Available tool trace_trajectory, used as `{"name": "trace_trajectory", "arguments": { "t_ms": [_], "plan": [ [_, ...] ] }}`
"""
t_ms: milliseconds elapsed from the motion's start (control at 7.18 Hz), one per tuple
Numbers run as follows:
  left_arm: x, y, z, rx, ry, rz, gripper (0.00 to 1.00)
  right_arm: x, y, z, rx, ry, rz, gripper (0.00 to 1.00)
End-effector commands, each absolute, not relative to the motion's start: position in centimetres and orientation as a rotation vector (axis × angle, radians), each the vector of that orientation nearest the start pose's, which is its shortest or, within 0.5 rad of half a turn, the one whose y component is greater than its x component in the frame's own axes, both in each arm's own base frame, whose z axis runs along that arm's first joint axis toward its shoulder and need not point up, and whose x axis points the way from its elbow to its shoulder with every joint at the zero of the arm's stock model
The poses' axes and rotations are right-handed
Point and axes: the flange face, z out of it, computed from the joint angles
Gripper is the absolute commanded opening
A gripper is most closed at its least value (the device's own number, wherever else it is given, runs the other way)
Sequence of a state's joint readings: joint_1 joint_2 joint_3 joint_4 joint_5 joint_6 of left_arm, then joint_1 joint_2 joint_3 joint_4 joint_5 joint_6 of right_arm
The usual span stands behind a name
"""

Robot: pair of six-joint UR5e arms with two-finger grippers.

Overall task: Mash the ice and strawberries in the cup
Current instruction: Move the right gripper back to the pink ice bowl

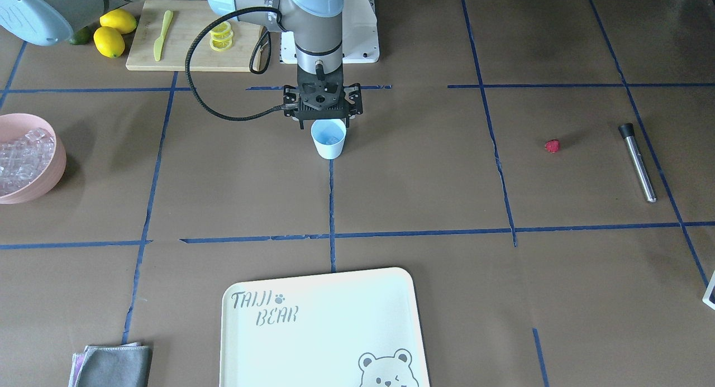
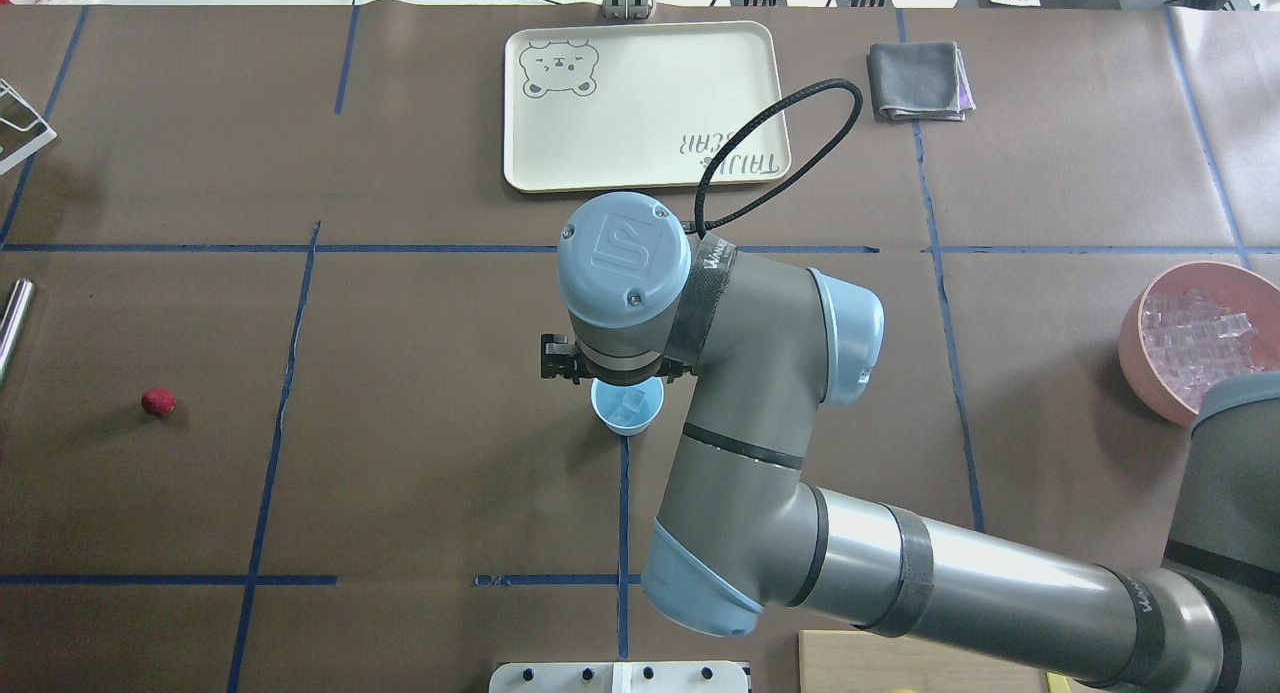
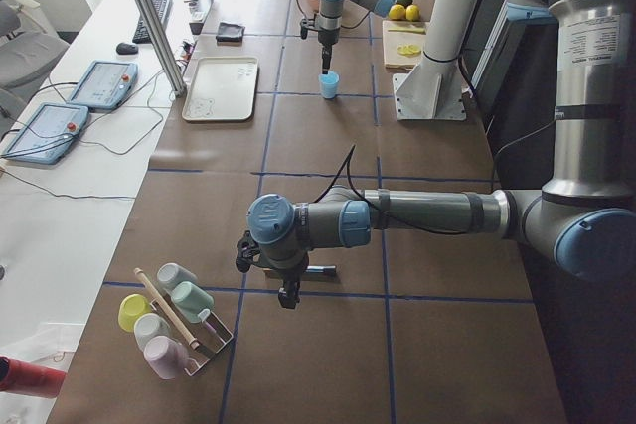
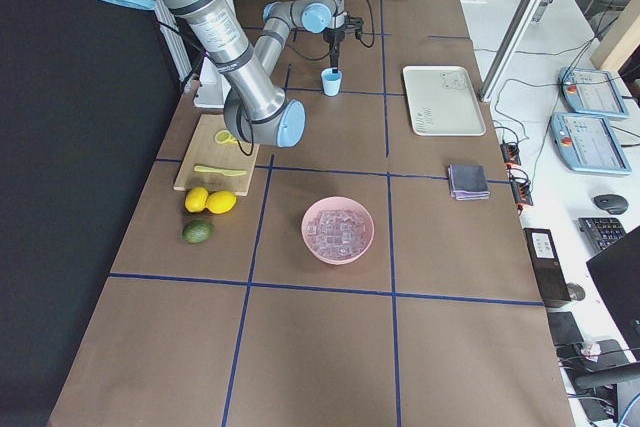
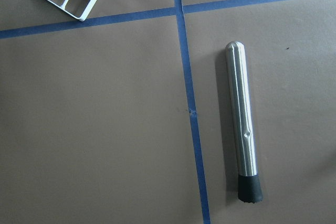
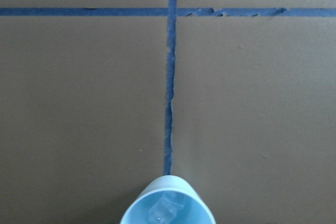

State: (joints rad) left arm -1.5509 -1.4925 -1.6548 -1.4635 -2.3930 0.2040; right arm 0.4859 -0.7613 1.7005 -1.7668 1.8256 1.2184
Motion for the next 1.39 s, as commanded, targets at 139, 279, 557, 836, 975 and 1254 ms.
{"name": "trace_trajectory", "arguments": {
  "t_ms": [139,279,557,836,975,1254],
  "plan": [
    [-5.1,-45.3,66.2,-0.017,0.826,0.171,1.0,-43.7,-45.3,24.2,0.14,-0.713,-0.122,0.98],
    [-5.1,-45.3,66.2,-0.017,0.828,0.171,1.0,-40.4,-47.0,28.2,0.143,-0.665,-0.164,0.99],
    [-5.1,-45.3,66.1,-0.014,0.827,0.172,1.0,-28.1,-47.9,35.7,0.142,-0.641,-0.27,0.99],
    [-5.1,-45.4,66.1,-0.013,0.826,0.173,1.0,-16.8,-47.9,43.5,0.152,-0.575,-0.342,0.98],
    [-5.1,-45.4,65.9,-0.008,0.827,0.174,1.0,-12.8,-47.1,46.5,0.142,-0.603,-0.369,0.98],
    [-5.1,-45.4,65.8,-0.007,0.827,0.175,1.0,-10.1,-44.8,51.8,0.167,-0.635,-0.361,0.98]
  ]
}}
